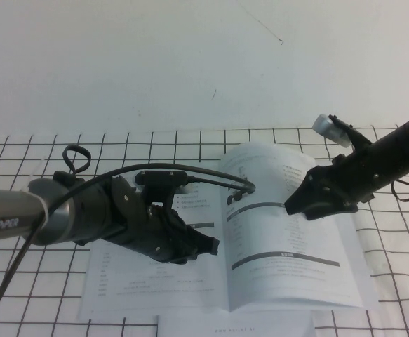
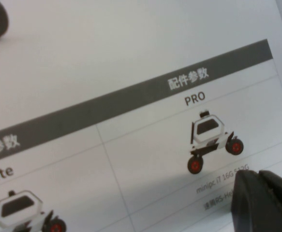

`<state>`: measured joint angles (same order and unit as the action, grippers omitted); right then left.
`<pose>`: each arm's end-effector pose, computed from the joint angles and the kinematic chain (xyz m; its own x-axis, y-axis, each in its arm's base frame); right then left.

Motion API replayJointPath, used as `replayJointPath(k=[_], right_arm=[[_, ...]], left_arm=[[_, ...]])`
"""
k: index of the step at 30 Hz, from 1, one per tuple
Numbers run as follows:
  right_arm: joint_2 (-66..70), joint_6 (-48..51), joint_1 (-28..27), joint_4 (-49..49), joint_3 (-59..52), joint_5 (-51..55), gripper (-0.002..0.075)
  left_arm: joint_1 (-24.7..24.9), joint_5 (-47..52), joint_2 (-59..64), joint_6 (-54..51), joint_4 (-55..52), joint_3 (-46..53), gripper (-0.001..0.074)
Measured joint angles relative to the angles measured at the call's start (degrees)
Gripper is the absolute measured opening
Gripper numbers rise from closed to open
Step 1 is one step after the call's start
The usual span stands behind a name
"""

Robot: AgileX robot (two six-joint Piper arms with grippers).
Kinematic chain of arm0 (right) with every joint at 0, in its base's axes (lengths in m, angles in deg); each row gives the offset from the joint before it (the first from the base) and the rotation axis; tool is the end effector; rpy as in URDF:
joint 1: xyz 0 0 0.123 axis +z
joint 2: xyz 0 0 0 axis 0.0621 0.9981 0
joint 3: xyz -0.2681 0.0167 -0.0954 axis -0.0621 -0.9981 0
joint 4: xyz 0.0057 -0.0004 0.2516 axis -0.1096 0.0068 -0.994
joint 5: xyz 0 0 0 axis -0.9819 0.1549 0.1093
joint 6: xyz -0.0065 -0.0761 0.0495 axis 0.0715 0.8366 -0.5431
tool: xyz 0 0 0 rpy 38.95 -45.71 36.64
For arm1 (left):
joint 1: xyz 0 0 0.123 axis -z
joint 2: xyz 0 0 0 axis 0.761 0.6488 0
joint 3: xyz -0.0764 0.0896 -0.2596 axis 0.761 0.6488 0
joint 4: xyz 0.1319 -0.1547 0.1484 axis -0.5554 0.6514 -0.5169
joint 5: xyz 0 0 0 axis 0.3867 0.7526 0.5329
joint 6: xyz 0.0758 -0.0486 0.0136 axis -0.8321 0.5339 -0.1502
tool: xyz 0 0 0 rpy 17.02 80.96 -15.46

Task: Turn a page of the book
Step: Open the closed book

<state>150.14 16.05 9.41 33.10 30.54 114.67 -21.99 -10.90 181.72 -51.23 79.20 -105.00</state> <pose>0.4051 0.1017 0.1428 -0.9549 -0.1744 -0.2402 -0.2897 0.7233 0.6268 0.3145 -0.1833 0.1390 -0.8855 0.1154 -0.4501 0.2781 0.9077 -0.3143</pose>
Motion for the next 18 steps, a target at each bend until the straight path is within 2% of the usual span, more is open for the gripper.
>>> replayJointPath(k=[3,8,11,16,18], right_arm=[[0.1,2.4,0.0,-4.0,0.0,0.4,0.0456],[0.3,3.6,0.0,-4.0,0.1,0.9,0.0456],[0.3,2.0,-0.3,1.8,1.8,3.0,0.0456],[0.3,-5.5,-0.6,18.7,6.4,5.9,0.0456],[0.3,-7.2,-0.7,21.7,6.9,6.1,0.0456]], left_arm=[[0.0,0.0,0.0,0.0,0.0,0.0,-0.0002],[0.0,0.0,0.0,0.0,0.0,0.0,-0.0002],[0.0,0.0,0.0,0.0,0.0,0.0,-0.0002],[0.0,0.2,0.0,-0.1,0.0,0.0,-0.0002],[0.0,0.2,0.0,-0.1,0.0,0.0,-0.0002]])
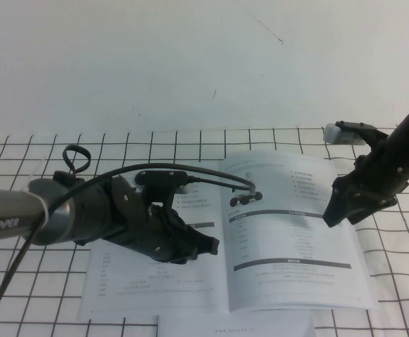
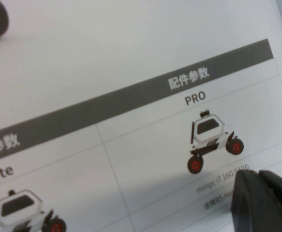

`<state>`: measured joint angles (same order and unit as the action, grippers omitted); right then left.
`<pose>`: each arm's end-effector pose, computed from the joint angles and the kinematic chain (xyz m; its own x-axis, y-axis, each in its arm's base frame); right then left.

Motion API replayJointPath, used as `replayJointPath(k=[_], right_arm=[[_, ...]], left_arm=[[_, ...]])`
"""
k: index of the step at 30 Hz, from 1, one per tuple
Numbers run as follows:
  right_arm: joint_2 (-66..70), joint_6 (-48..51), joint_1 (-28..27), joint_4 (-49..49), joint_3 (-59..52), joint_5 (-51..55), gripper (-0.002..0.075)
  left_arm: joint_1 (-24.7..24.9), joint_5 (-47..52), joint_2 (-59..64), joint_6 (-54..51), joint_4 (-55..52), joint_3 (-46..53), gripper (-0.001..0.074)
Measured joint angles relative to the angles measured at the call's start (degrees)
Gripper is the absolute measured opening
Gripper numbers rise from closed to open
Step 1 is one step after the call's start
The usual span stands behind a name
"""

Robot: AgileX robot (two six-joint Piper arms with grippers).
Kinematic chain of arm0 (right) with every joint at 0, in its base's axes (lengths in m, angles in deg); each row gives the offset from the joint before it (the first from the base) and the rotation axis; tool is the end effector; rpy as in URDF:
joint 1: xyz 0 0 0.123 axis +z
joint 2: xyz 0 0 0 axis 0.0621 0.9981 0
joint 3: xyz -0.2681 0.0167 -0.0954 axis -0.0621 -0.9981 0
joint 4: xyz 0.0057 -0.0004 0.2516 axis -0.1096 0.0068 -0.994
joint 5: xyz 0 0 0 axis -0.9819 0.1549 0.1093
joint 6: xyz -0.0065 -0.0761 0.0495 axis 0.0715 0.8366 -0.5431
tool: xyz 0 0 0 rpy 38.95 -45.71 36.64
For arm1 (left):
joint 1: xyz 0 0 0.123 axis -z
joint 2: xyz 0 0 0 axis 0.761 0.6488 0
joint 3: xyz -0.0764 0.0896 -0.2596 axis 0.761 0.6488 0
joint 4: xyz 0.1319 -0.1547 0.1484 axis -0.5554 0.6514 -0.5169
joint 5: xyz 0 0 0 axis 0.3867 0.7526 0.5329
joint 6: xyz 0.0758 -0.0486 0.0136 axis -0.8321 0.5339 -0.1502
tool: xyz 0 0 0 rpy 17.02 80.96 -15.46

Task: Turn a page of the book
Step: Open the closed book

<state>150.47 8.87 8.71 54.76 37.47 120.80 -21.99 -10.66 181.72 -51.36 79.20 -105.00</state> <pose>0.4118 0.0778 0.1533 -0.9173 -0.3673 -0.1538 -0.3972 0.8171 0.4177 0.3142 -0.1834 0.1389 -0.8863 0.1191 -0.4476 0.2807 0.9068 -0.3145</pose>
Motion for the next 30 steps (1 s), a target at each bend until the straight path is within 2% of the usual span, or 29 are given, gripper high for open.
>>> replayJointPath(k=[14,30], right_arm=[[2.8,-1.7,-0.1,0.0,0.3,-0.2,0.0456],[3.6,8.9,-0.1,-21.5,-0.8,0.4,0.0456]], left_arm=[[0.0,0.2,0.1,0.1,0.8,-0.1,-0.0002],[0.0,0.2,0.1,0.1,1.0,-0.1,-0.0002]])
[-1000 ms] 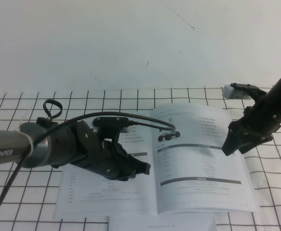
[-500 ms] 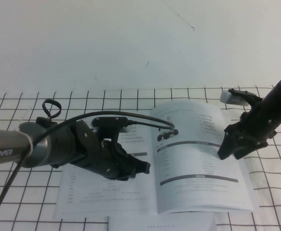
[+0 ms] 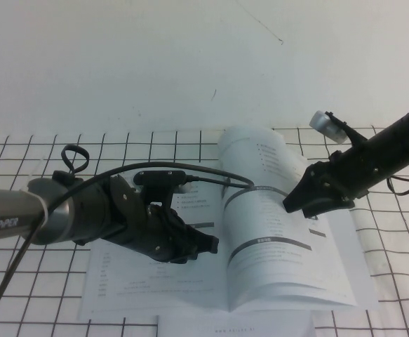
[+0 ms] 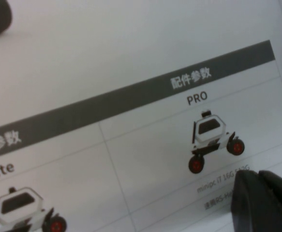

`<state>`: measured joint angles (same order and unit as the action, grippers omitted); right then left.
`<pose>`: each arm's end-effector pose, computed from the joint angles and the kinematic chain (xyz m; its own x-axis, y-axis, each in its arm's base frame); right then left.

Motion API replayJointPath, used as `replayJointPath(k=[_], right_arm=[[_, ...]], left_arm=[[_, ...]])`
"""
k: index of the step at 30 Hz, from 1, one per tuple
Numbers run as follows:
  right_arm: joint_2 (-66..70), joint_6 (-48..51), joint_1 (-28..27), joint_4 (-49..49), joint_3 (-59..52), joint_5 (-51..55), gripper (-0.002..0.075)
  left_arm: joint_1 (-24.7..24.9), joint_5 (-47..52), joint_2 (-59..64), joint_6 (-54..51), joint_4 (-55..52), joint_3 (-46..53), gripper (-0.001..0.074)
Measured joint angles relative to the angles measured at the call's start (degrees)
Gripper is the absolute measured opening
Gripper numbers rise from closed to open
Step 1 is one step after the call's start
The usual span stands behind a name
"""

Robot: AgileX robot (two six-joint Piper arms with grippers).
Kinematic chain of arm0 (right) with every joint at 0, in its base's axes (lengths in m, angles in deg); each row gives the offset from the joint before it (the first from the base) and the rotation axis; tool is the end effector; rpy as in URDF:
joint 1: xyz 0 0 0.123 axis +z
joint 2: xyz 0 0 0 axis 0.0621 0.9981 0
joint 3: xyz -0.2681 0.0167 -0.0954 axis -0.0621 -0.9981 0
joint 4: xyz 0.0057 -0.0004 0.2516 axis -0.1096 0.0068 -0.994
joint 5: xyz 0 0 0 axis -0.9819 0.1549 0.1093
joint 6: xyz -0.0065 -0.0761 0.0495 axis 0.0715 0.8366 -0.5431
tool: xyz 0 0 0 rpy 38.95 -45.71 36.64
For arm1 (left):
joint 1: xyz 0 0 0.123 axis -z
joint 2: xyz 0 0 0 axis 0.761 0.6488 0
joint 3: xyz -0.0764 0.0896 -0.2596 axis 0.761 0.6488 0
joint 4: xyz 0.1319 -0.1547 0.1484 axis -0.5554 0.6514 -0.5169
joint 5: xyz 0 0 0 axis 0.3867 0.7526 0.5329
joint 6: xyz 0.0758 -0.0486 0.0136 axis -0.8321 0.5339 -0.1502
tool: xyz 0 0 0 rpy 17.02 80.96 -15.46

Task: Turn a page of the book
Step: Open the closed book

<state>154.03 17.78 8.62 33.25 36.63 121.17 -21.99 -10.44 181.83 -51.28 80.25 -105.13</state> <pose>0.4184 0.1010 0.1408 -0.9415 -0.2422 -0.2342 -0.3369 0.6689 0.6626 0.3144 -0.1841 0.1389 -0.8919 0.1025 -0.4404 0.2663 0.9063 -0.3283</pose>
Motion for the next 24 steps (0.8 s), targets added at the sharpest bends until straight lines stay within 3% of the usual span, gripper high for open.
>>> replayJointPath(k=[17,24], right_arm=[[0.3,7.4,0.0,-17.4,-0.2,3.5,0.0456],[-0.2,8.0,1.4,-19.6,-0.3,3.5,0.0456]], left_arm=[[0.0,-0.1,0.0,0.2,0.0,0.0,-0.0002],[0.0,-0.2,0.0,0.2,0.0,0.0,-0.0002]])
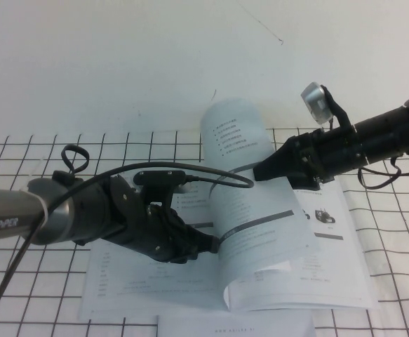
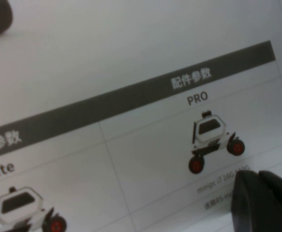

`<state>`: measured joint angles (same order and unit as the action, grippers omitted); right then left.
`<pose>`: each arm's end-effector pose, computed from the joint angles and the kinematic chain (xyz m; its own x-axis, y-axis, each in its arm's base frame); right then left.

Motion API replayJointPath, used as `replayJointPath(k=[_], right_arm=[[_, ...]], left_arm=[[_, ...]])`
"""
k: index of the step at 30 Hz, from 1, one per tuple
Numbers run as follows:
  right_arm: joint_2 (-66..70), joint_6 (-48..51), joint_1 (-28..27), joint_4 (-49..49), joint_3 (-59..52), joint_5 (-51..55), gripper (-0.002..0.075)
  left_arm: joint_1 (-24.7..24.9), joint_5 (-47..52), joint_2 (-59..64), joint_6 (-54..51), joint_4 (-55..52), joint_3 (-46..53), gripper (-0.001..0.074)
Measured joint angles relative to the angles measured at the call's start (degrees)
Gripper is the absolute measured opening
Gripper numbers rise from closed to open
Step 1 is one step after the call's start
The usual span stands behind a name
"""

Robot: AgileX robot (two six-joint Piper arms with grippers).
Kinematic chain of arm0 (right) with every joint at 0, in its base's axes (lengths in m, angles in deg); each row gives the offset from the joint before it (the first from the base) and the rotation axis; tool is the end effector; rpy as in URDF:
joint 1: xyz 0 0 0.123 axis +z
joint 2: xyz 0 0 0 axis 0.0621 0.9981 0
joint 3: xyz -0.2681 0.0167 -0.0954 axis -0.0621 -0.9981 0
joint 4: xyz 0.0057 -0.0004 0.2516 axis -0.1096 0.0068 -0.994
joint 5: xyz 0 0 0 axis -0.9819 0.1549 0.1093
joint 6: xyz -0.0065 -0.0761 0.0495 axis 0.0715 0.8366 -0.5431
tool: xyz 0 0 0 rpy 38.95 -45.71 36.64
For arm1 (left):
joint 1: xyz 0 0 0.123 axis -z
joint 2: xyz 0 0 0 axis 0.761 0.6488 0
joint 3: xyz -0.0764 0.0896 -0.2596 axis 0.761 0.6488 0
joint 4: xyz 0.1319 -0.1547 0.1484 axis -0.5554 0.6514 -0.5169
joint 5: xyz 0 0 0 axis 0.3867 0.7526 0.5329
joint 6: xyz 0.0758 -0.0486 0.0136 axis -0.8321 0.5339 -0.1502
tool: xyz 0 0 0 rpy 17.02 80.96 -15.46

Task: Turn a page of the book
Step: Open the closed book

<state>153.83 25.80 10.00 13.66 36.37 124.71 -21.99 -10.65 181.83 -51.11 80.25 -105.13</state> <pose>0.4220 0.1275 0.1637 -0.9337 -0.1188 -0.3378 -0.3537 0.4531 0.8183 0.3147 -0.1841 0.1390 -0.8915 0.0984 -0.4423 0.2631 0.9071 -0.3285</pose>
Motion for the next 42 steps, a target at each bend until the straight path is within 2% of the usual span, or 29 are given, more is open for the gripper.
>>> replayJointPath(k=[13,18,22,25,28,35,38,42], right_arm=[[-5.7,0.2,1.3,-1.5,-0.1,0.3,0.0456],[-6.6,0.2,1.4,-1.7,-0.1,0.4,0.0456],[-6.7,0.2,1.4,-3.1,-0.1,0.4,0.0456],[-6.7,0.2,1.5,-3.7,-0.1,0.4,0.0456],[-6.7,0.2,1.8,-3.7,-0.1,0.4,0.0456],[-6.7,0.2,3.3,-3.7,-0.1,0.5,0.0456],[-6.7,0.1,3.4,-3.7,-0.1,0.5,0.0456],[-6.7,0.0,3.6,-3.7,-0.1,0.5,0.0456]], left_arm=[[0.0,0.2,-3.7,0.0,-1.0,0.1,-0.0003],[0.1,5.0,-7.7,-0.1,-1.3,0.2,-0.0003],[2.2,9.6,-13.9,-0.1,-3.3,0.5,-0.0003],[6.3,10.2,-19.4,0.8,-3.9,1.3,-0.0003],[13.0,7.9,-24.2,1.4,-4.0,3.0,-0.0003],[31.6,-8.8,-25.1,2.4,-5.4,7.6,-0.0003],[35.1,-16.8,-22.4,2.4,-5.6,7.8,-0.0003],[35.3,-22.2,-17.9,2.4,-3.9,7.9,-0.0003]])
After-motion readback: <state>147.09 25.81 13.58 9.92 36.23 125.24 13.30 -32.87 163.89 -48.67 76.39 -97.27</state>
